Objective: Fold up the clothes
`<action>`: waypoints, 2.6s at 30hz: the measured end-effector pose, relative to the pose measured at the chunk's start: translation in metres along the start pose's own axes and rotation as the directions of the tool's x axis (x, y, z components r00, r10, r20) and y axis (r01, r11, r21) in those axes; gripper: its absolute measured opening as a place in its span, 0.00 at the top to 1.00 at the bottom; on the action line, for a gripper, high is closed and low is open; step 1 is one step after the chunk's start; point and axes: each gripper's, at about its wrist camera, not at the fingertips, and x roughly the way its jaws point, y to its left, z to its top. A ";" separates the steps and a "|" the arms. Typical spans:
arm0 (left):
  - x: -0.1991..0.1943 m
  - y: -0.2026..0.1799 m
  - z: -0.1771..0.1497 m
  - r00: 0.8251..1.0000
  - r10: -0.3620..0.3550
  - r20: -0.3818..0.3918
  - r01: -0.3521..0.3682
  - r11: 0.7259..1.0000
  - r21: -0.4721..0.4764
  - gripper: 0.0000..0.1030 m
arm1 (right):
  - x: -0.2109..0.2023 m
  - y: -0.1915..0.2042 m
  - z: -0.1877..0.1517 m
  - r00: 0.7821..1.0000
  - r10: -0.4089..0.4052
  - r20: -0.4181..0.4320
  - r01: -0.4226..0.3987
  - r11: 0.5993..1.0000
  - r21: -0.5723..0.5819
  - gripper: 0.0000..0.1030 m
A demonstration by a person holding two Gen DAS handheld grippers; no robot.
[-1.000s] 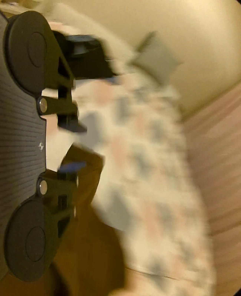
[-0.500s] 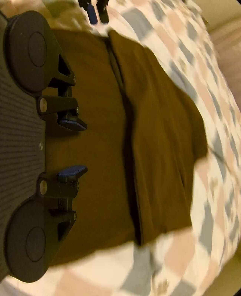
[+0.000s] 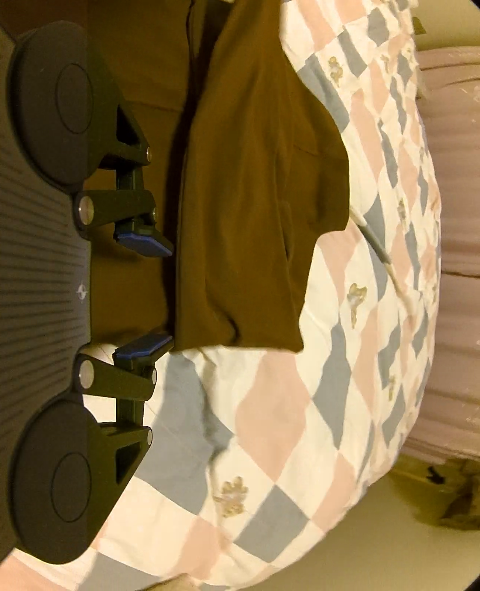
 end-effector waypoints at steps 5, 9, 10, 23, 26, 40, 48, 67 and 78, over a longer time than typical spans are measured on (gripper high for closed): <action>0.050 0.037 -0.021 0.986 -0.014 -0.165 -0.009 0.990 -0.140 0.92 | 0.020 -0.020 0.019 0.998 0.060 -0.009 -0.060 0.996 0.068 0.52; 0.057 0.045 -0.021 0.985 -0.115 -0.129 0.080 0.964 -0.255 0.67 | 0.039 -0.046 0.044 0.989 0.149 -0.014 -0.144 0.974 0.176 0.52; 0.059 0.045 -0.020 0.985 -0.116 -0.126 0.080 0.963 -0.258 0.70 | 0.043 -0.053 0.050 0.985 0.171 -0.014 -0.165 0.965 0.203 0.52; 0.024 0.015 -0.024 1.000 0.018 -0.014 -0.018 1.000 -0.019 0.98 | 0.127 -0.071 0.098 0.976 0.216 -0.019 -0.202 0.937 0.284 0.77; 0.017 0.015 -0.027 1.000 0.027 0.008 -0.027 0.999 -0.034 0.98 | 0.133 -0.066 0.094 0.978 0.209 -0.019 -0.197 0.946 0.257 0.76; 0.036 0.031 -0.018 0.995 0.094 -0.038 -0.096 0.993 -0.065 0.90 | 0.117 -0.064 0.100 0.975 0.218 0.049 -0.224 0.948 0.225 0.69; -0.007 0.048 -0.037 0.999 0.042 -0.014 -0.044 0.935 -0.351 0.70 | 0.059 -0.022 0.075 0.970 0.223 0.098 -0.229 0.972 0.059 0.64; 0.023 0.012 -0.051 0.982 0.176 0.070 -0.116 0.850 -0.515 0.97 | 0.035 0.039 0.003 0.943 0.329 -0.051 -0.325 0.943 0.067 0.60; 0.061 -0.170 -0.117 0.975 0.187 0.121 -0.210 0.584 0.784 0.74 | 0.033 0.013 -0.007 0.945 0.323 -0.052 -0.315 0.941 0.127 0.60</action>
